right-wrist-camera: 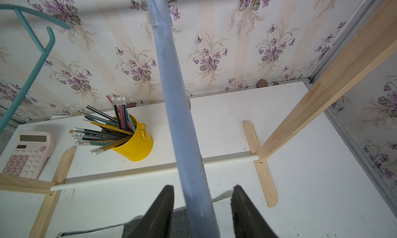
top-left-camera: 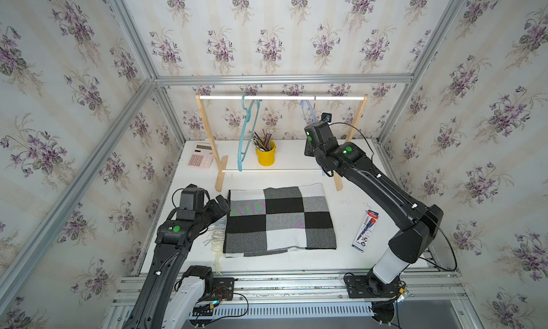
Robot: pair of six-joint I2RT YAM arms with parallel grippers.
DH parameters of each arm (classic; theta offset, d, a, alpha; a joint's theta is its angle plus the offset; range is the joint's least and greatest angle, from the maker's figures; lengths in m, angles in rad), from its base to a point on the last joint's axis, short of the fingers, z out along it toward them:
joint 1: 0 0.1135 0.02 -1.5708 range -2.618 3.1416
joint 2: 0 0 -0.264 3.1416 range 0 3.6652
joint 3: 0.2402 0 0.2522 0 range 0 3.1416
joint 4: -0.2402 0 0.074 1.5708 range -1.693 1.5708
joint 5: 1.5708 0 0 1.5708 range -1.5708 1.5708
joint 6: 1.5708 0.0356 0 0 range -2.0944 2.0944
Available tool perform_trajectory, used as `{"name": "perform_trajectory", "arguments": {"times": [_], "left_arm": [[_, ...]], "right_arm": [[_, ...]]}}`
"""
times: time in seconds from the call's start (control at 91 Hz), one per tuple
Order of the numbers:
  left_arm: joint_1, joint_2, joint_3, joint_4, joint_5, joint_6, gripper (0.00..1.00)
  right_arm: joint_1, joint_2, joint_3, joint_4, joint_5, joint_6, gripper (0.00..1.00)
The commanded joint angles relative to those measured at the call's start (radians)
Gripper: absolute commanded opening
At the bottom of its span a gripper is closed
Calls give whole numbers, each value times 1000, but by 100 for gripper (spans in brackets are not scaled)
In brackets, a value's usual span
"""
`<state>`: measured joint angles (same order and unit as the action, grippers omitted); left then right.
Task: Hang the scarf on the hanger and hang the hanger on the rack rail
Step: Pick up the hanger from the clothesline.
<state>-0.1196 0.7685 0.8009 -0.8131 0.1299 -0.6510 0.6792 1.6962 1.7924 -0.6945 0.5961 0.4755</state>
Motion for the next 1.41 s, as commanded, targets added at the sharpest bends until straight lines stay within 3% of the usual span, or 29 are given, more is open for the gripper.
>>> {"name": "perform_trajectory", "arguments": {"times": [0.0,0.209,0.341,0.615,0.912,1.11,1.396], "left_arm": [[0,-2,-3,14,7,5,97],[-1,-14,1,5,12,5,97],[-2,-23,4,-3,13,8,97],[-2,-34,24,-26,7,12,97],[-2,-51,68,-61,-3,8,97],[-2,-61,147,-117,-7,9,97],[-2,-55,348,-242,-28,26,97]], "right_arm": [[-1,-5,-3,16,-25,-3,38],[-1,1,0,25,-59,-6,18],[-1,3,3,32,-91,-1,0],[5,-4,44,61,-105,-34,0],[41,-45,92,50,-32,-128,0],[90,-128,-37,83,24,-199,0],[186,-323,-372,178,126,-262,0]]}}
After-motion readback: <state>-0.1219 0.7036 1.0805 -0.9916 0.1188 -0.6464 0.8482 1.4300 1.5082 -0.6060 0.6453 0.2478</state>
